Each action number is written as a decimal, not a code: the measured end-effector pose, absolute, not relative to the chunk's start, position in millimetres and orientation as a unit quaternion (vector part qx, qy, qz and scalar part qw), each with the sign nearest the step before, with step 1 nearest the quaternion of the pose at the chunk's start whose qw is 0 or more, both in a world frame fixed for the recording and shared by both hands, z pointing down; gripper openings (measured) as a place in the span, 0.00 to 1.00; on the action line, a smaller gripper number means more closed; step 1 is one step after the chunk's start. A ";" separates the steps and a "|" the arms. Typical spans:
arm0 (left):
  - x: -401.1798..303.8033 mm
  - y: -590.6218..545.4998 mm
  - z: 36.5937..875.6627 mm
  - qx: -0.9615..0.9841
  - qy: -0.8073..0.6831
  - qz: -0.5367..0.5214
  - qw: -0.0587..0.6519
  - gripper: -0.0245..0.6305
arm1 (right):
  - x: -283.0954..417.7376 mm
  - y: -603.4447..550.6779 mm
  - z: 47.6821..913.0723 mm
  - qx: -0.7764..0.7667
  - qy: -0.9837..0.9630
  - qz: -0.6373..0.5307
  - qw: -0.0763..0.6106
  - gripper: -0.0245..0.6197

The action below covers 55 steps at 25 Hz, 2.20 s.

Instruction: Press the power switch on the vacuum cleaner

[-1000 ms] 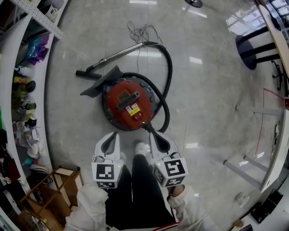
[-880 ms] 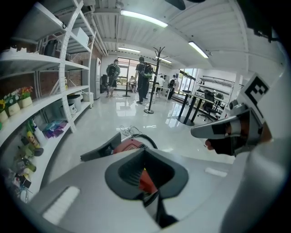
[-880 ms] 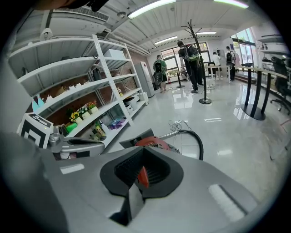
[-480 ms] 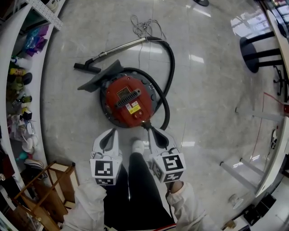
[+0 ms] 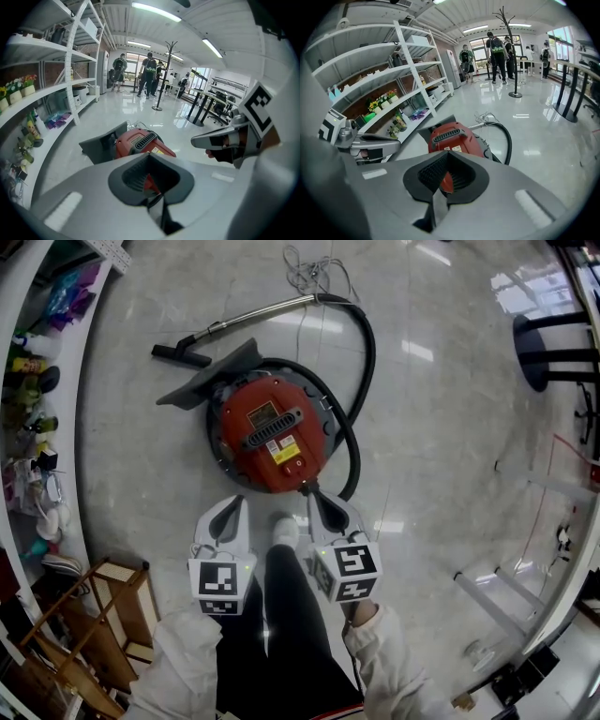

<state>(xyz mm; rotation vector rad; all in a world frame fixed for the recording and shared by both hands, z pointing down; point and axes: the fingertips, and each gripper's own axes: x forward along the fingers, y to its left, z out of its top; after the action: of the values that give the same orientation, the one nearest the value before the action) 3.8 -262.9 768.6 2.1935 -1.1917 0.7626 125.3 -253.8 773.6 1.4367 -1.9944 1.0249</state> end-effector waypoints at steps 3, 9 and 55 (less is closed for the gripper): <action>-0.6 -265.4 776.1 0.808 -0.443 0.286 0.265 0.04 | 122.5 -258.5 781.9 0.522 -0.727 0.375 0.242 0.04; -7.0 -272.6 784.6 0.806 -0.445 0.289 0.263 0.04 | 116.8 -268.5 796.0 0.519 -0.727 0.378 0.243 0.04; -15.7 -282.1 787.0 0.802 -0.450 0.279 0.278 0.04 | 99.6 -265.9 876.4 0.500 -0.709 0.401 0.292 0.04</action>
<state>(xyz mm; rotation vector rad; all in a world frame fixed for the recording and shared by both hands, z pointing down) -15.7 -282.1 787.0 2.1511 -1.2062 0.7485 99.6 -265.9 876.4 1.3325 -1.8905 1.0697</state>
